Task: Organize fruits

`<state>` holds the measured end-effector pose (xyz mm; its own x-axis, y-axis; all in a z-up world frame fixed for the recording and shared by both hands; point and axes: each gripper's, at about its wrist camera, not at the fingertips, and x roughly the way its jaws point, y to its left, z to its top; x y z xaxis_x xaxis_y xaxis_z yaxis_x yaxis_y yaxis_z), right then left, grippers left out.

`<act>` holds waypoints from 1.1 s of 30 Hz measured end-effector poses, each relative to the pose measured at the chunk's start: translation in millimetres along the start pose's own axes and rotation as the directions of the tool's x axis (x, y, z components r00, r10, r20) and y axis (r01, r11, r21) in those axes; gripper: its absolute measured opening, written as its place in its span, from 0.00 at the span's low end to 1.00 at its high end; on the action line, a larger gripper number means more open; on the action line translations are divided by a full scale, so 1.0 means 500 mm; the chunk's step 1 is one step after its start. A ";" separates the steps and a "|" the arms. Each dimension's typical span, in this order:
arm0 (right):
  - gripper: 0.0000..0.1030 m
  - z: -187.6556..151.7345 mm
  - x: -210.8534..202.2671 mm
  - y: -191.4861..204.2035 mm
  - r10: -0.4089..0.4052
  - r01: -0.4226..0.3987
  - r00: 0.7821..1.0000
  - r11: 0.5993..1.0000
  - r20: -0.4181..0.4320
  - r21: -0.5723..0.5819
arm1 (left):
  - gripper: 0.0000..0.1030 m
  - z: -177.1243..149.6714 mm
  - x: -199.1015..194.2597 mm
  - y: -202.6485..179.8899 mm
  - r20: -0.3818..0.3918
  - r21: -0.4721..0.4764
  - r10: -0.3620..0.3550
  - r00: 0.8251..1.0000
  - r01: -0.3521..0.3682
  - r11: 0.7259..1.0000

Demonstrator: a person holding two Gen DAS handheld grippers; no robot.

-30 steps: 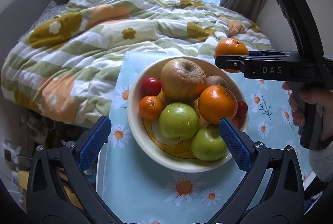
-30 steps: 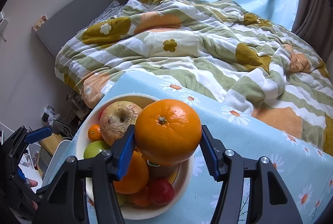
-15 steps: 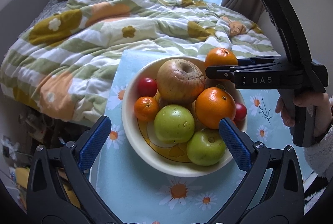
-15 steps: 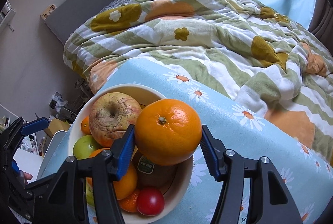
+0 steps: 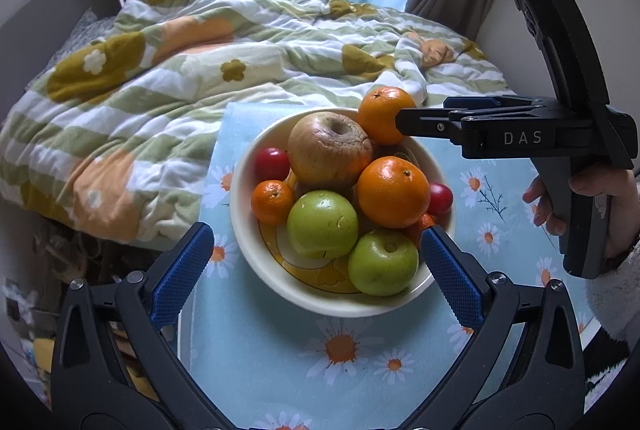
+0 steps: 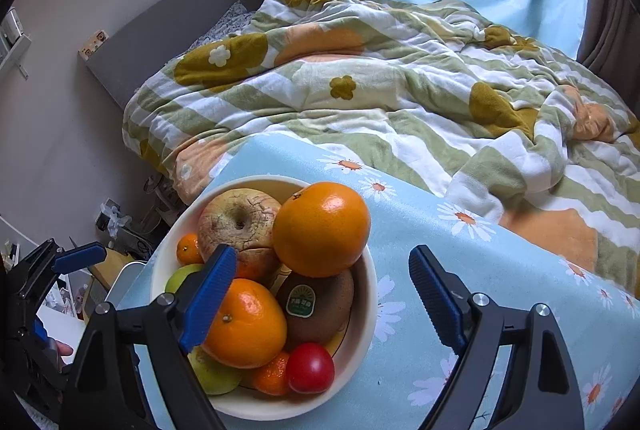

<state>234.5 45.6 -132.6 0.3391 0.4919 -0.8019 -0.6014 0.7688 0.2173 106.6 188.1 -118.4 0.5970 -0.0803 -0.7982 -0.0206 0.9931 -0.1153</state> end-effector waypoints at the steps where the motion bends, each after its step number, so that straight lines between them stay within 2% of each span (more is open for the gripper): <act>1: 0.83 -0.002 -0.016 0.005 -0.011 0.011 1.000 1.000 0.011 0.005 | 1.00 0.000 -0.009 -0.003 0.005 0.010 -0.002 1.000 0.002 1.000; 7: 0.83 -0.028 -0.143 0.034 -0.105 0.101 0.991 0.993 0.078 0.054 | 1.00 0.022 -0.073 -0.021 0.035 0.091 -0.010 0.999 0.007 0.996; 12: 0.84 -0.069 -0.263 0.050 -0.206 0.191 0.970 0.974 0.125 0.125 | 1.00 0.050 -0.140 -0.049 0.072 0.133 -0.033 0.997 0.024 0.991; 13: 0.86 -0.079 -0.287 0.051 -0.222 0.203 0.965 0.969 0.137 0.143 | 1.00 0.055 -0.150 -0.057 0.079 0.141 -0.036 0.996 0.024 0.990; 14: 0.99 -0.090 -0.312 0.049 -0.240 0.215 0.960 0.962 0.148 0.167 | 1.00 0.059 -0.162 -0.066 0.086 0.145 -0.036 0.996 0.024 0.989; 18: 1.00 -0.132 -0.390 0.039 -0.313 0.266 0.938 0.926 0.151 0.266 | 1.00 0.068 -0.205 -0.106 0.103 0.144 -0.057 0.993 0.042 0.989; 21: 1.00 -0.162 -0.430 0.036 -0.389 0.337 0.911 0.894 0.137 0.295 | 1.00 0.064 -0.236 -0.141 0.126 0.141 -0.059 0.990 0.041 0.989; 23: 1.00 -0.184 -0.454 0.030 -0.414 0.359 0.901 0.880 0.131 0.311 | 1.00 0.060 -0.251 -0.165 0.135 0.136 -0.047 0.990 0.029 0.990; 29: 1.00 -0.242 -0.501 0.004 -0.463 0.411 0.880 0.852 0.102 0.325 | 1.00 0.034 -0.276 -0.219 0.144 0.082 -0.015 0.989 0.004 0.997; 33: 1.00 -0.268 -0.520 -0.012 -0.475 0.418 0.874 0.843 0.102 0.339 | 1.00 0.018 -0.283 -0.240 0.158 0.060 0.000 0.987 -0.009 0.998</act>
<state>53.0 -141.7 -0.3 0.6558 0.1066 -0.7474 -0.1195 0.9922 0.0366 31.7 81.1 13.8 0.7165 -0.0661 -0.6944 0.0219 0.9971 -0.0723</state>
